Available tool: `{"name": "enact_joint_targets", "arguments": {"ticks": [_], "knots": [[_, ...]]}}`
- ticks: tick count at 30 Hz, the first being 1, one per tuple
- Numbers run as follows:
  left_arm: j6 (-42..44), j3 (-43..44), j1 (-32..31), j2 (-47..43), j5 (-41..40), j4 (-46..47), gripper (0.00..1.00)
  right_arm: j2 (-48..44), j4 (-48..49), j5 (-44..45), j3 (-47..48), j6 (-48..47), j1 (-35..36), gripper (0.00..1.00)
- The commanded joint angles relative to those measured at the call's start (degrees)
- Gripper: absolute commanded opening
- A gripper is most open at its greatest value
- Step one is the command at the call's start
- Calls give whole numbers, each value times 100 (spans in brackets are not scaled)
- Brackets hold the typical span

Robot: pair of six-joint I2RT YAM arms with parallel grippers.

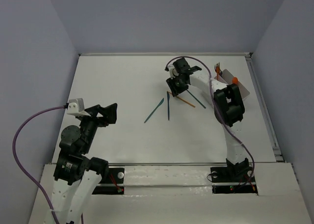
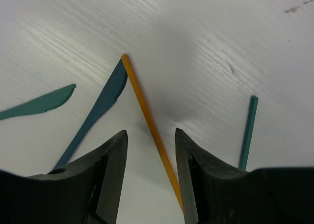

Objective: Sort the eating utensils into containers

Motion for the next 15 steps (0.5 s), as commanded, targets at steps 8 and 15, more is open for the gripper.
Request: {"name": "enact_joint_targets", "arguments": {"ticks": [8, 15], "knots": [[90, -42, 78, 25, 77, 360, 99, 937, -529, 344, 1232, -74, 189, 37], [90, -42, 78, 7, 77, 352, 99, 1175, -713, 230, 1427, -12, 189, 12]]}}
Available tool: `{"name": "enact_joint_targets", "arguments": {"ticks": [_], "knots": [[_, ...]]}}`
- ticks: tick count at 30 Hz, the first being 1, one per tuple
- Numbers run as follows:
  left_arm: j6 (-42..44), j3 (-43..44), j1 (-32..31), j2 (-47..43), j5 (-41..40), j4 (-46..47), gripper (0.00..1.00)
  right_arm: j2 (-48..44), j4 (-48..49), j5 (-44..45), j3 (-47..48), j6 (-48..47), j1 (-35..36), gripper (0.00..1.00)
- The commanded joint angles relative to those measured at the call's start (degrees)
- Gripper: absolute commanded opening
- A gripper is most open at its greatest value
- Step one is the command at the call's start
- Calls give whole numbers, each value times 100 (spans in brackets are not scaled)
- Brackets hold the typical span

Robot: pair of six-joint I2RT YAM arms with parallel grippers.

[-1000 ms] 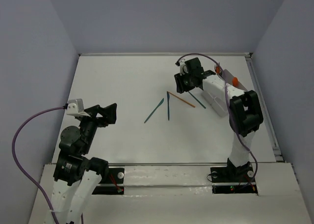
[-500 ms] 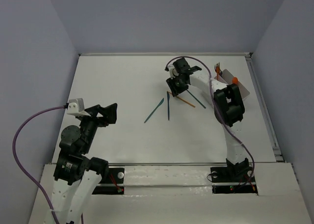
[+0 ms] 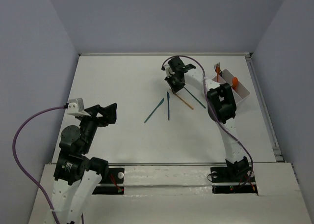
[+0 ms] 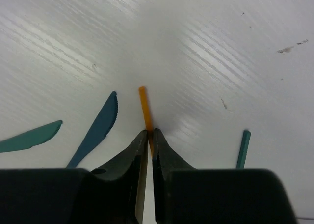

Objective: Sort the eating utensils into containers

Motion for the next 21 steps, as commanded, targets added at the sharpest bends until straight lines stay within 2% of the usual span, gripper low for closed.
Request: {"name": "enact_joint_targets", "arguments": {"ticks": [1, 8, 10, 13, 17, 21], "knots": [[90, -42, 30, 7, 42, 352, 99, 157, -176, -163, 78, 47, 58, 9], [99, -42, 30, 7, 50, 352, 99, -440, 623, 99, -309, 301, 58, 7], [90, -42, 30, 7, 50, 360, 99, -914, 1167, 170, -510, 442, 58, 7], [90, -51, 30, -1, 33, 352, 99, -1792, 2230, 398, -1238, 661, 58, 7], [90, -51, 30, -19, 50, 352, 99, -3014, 3671, 1170, -2416, 1108, -109, 7], [90, -42, 30, -28, 59, 352, 99, -4122, 5208, 1821, -3812, 1268, -573, 7]]}}
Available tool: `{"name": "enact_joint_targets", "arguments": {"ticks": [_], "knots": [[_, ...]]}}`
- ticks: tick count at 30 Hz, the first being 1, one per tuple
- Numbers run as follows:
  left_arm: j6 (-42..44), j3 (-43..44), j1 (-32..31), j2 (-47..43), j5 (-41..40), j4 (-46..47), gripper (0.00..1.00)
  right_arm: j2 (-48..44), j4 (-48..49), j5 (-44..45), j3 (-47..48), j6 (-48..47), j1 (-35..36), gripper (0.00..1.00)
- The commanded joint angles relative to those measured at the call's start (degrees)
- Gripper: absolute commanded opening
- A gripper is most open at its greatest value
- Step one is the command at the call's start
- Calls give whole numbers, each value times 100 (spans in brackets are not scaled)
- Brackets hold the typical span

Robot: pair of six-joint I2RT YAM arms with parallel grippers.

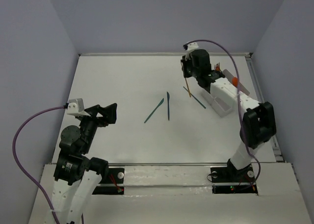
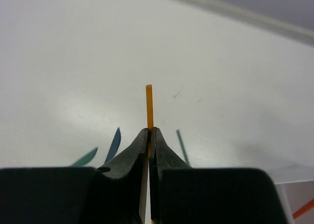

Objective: Sort the eating utensils into containers

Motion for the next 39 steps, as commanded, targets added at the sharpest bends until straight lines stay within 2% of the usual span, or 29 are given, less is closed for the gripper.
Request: {"name": "enact_joint_targets", "arguments": {"ticks": [1, 5, 10, 13, 21, 32, 33, 34, 36, 39], "knots": [[90, -51, 30, -43, 59, 360, 99, -1131, 2394, 1050, -1081, 414, -553, 7], [90, -42, 30, -69, 42, 352, 99, -2062, 3562, 1701, -2039, 458, -1106, 7], [90, -42, 30, -96, 42, 352, 99, -2187, 4793, 1772, -2725, 283, -1853, 7], [90, -42, 30, -87, 42, 343, 99, -2100, 5295, 1650, -2866, 186, -1986, 7], [90, -42, 30, -96, 42, 352, 99, -1617, 6077, 1360, -3182, -613, -1987, 7], [90, -42, 30, -105, 42, 352, 99, -1212, 6325, 1315, -3561, -843, -1987, 8], [90, -42, 30, -113, 50, 352, 99, -1238, 6316, 1315, -3579, -808, -1987, 12], [90, -42, -22, -113, 42, 360, 99, -1325, 6246, 1289, -3579, -773, -1987, 24], [90, -42, -23, -114, 50, 352, 99, -1414, 5932, 1149, -3483, -667, -1987, 39], [90, -51, -23, -113, 59, 360, 99, -1519, 5428, 780, -3254, -518, -1987, 49]]}}
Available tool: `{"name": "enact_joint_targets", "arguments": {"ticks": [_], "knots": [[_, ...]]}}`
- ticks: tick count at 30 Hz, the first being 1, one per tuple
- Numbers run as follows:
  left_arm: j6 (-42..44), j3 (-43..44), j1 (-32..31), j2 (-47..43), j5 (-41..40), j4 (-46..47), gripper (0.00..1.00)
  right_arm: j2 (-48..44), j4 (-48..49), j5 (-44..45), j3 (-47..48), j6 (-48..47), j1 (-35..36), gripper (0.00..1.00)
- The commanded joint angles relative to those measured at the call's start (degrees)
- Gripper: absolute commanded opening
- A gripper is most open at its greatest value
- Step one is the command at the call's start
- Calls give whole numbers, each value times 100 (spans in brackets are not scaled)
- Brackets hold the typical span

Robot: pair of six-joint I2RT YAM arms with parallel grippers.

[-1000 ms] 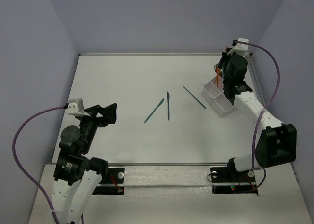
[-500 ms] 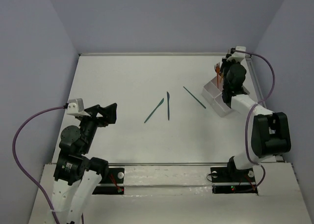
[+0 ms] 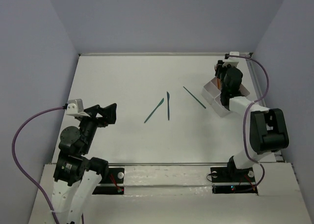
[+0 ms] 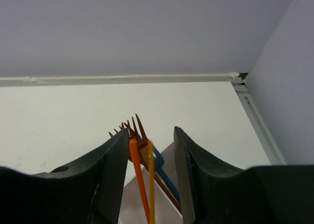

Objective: Sort the eating utensils into containers

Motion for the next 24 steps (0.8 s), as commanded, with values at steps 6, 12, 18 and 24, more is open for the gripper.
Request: {"name": "enact_joint_targets", "arguments": {"ticks": [6, 12, 18, 24], "knots": [[80, -51, -21, -57, 59, 363, 99, -495, -1271, -750, 763, 90, 645, 47], [80, -51, -21, -39, 33, 354, 99, 231, -4062, -1620, 2230, 160, 1314, 39], [88, -51, -21, -4, 59, 363, 99, 1419, -5940, -2050, 3408, 143, 1376, 35], [88, -51, -21, 31, 50, 345, 99, 2272, -6617, -2202, 4173, 160, 1376, 40]]}}
